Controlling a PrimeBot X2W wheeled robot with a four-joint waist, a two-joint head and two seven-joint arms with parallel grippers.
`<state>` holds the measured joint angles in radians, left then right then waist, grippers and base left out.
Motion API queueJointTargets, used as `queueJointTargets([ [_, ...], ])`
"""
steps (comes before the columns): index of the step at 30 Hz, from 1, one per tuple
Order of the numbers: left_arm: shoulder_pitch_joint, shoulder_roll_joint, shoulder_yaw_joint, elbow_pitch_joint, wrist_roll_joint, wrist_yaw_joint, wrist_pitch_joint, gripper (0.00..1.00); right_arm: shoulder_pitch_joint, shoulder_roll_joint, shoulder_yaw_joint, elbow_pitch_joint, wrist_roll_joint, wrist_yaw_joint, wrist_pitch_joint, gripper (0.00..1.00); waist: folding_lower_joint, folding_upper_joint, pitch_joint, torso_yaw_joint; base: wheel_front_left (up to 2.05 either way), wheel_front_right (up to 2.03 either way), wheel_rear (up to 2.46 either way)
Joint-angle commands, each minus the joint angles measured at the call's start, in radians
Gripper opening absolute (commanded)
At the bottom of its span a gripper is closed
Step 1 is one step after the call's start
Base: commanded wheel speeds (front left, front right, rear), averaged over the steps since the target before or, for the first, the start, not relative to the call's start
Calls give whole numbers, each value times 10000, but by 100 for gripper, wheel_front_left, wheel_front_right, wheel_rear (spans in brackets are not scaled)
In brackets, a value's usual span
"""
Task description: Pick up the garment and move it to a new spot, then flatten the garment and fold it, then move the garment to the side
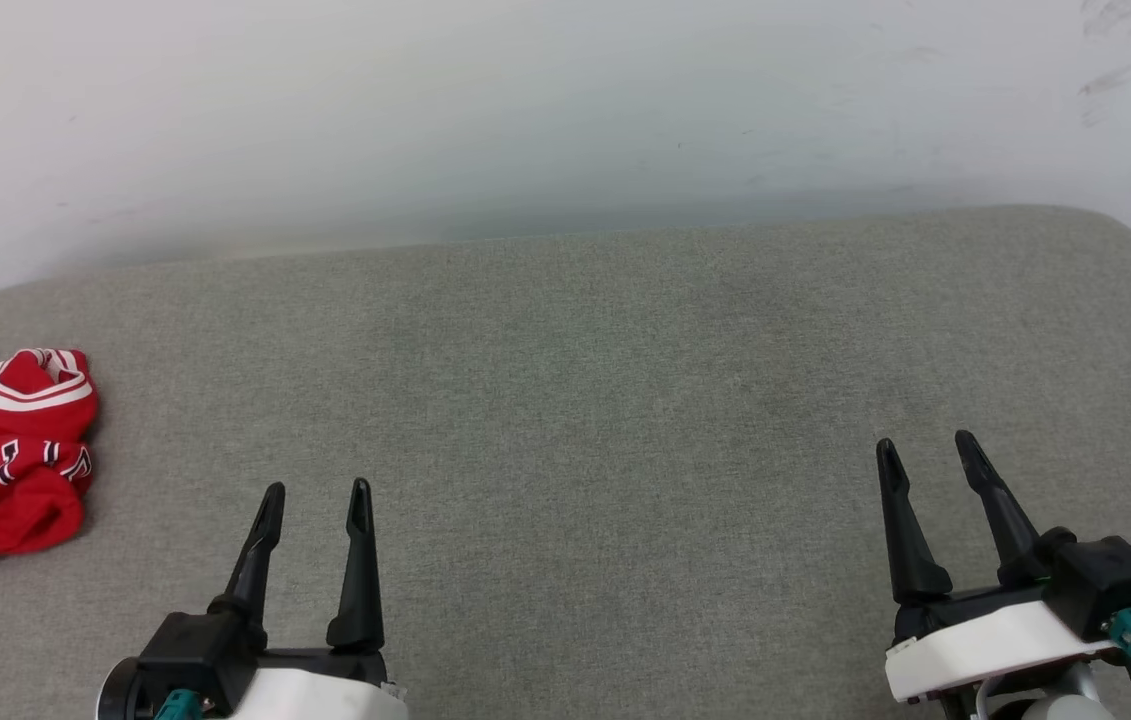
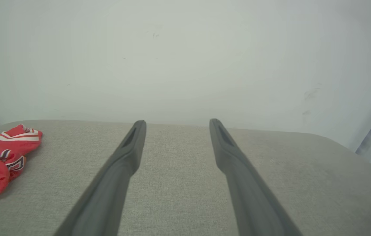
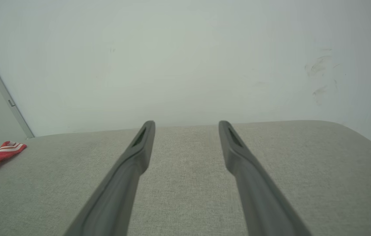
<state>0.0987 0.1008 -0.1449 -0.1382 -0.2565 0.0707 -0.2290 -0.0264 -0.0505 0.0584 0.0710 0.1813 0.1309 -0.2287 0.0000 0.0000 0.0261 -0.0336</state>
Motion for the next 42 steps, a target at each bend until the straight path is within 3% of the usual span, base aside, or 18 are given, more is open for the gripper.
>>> queueJointTargets([
  [1, 127, -142, 215, 31, 287, -400, -95, 100, 47, 3, 30, 52, -257, -3, -116, 100, 0, 0, -1, -10, 0, 0, 0],
  [3, 215, -272, 430, 155, 467, -765, -138, 100, 67, 4, 51, 124, -361, -3, -130, 100, 0, 0, -8, -16, 0, 0, 0],
  [12, 363, -491, 950, 451, 1019, -1592, -284, 100, 101, 5, 116, 170, -843, -3, -284, 100, 0, 0, 9, -28, 0, 0, 0],
  [28, 238, -508, 1086, 530, 988, -1858, -367, 100, 136, 7, 286, 116, -893, -3, -370, 100, 0, 0, 44, 285, 0, 0, 0],
  [42, 429, -508, 1439, 547, 1054, -1883, -367, 100, 356, 6, 790, 112, -755, -3, -370, 100, 0, 0, -211, 1890, 0, 0, 0],
])
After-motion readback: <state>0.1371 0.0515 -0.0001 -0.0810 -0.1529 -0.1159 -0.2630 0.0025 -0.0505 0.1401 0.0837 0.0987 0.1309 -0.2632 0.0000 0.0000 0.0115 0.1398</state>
